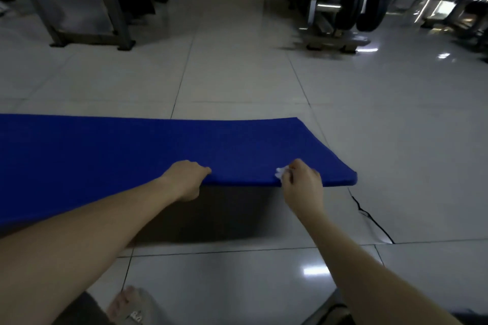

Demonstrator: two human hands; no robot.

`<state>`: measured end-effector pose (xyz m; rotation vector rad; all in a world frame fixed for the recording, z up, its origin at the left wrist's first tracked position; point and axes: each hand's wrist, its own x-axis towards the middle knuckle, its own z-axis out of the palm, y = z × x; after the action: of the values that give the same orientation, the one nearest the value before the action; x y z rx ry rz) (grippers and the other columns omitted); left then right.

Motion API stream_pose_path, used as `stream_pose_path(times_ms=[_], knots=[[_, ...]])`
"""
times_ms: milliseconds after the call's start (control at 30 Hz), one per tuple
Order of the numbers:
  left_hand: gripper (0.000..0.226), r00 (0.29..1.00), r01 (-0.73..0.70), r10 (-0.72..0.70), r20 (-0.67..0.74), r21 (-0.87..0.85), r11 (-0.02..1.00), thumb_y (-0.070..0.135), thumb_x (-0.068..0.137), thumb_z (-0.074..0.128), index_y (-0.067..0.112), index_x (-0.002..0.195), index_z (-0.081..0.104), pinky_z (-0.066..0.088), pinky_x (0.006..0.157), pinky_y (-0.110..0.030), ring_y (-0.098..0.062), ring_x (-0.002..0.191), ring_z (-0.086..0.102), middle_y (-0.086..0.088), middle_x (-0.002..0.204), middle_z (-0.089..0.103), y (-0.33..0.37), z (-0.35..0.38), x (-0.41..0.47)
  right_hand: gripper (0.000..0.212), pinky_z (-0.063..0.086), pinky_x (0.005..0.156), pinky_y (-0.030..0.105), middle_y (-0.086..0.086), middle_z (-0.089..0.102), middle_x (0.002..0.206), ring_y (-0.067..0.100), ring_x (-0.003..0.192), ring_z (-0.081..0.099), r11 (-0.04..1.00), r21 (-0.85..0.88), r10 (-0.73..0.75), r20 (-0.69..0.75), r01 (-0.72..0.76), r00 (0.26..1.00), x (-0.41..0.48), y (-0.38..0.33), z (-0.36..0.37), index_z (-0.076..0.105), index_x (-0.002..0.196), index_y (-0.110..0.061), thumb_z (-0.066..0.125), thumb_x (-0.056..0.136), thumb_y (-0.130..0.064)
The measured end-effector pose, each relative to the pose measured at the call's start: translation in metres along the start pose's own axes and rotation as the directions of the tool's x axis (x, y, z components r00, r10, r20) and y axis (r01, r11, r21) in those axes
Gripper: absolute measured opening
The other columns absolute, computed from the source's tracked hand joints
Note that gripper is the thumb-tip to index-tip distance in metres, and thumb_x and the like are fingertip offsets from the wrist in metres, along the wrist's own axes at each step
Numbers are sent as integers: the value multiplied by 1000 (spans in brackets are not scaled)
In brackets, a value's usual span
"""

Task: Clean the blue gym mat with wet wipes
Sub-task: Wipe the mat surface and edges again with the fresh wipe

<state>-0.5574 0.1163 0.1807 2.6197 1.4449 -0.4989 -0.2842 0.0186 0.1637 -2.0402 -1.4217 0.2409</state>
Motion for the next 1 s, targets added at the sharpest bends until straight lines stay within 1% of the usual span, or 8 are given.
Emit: stream_pose_path(times_ms=[67,133,267,367,433,533,800,1000], knots=[[28,996,-44,47,-70,43,998,15,93,56,29,117,60,55,83,-34,-12,84,60,6,94,63,9,-10,-6,17,49,92,35,-12,58,72,3,69,55,990,-141,-12,18,15,1000,-16,-18,9,47,85,-29,50,101,-33],[11,994,-49,57,-97,79,996,18,92,58,28,96,59,56,80,-35,-11,76,57,7,83,59,17,-17,-13,18,47,91,33,-12,54,68,2,66,52,978,-171,-107,65,117,992,-31,-51,22,43,86,-31,54,100,-32],[5,992,12,0,-128,89,996,26,94,58,29,99,59,55,81,-35,-11,75,58,7,83,59,11,-44,-28,20,36,69,30,-14,41,66,0,57,37,899,-80,-412,177,430,894,-31,-107,20,38,86,-30,50,101,-24],[12,988,63,-45,-147,120,991,21,92,55,27,99,63,54,80,-35,-15,80,60,5,89,63,-4,-84,-39,9,40,64,34,-6,56,86,12,69,50,762,-85,-605,256,641,754,-7,-126,-22,45,100,-25,49,102,-33],[14,986,90,-69,-152,137,987,18,89,55,24,98,64,54,75,-36,-19,81,61,2,91,64,-7,-118,-48,32,50,66,37,-2,62,100,18,79,60,667,-231,-675,215,708,706,6,-131,-48,46,117,-24,55,97,-47],[18,988,78,-50,-144,196,977,16,88,55,21,98,69,57,72,-39,-21,76,63,0,86,66,-1,-175,-66,30,49,58,36,-5,63,90,20,69,62,703,-304,-660,55,642,749,13,-146,-76,42,110,-26,57,95,-47],[17,993,61,-18,-113,382,922,23,89,48,27,92,64,42,56,-32,-21,74,63,2,83,65,13,-331,-95,27,34,49,24,-15,55,67,2,59,52,772,56,-614,-192,633,766,70,-180,-168,43,86,-38,60,85,-58],[21,989,134,-113,-97,244,960,22,90,45,23,92,66,46,58,-33,-22,77,64,0,88,66,-10,-329,-52,25,40,52,25,-12,56,69,3,61,53,795,-45,-606,-121,605,786,112,-188,-154,47,90,-33,62,90,-54]])
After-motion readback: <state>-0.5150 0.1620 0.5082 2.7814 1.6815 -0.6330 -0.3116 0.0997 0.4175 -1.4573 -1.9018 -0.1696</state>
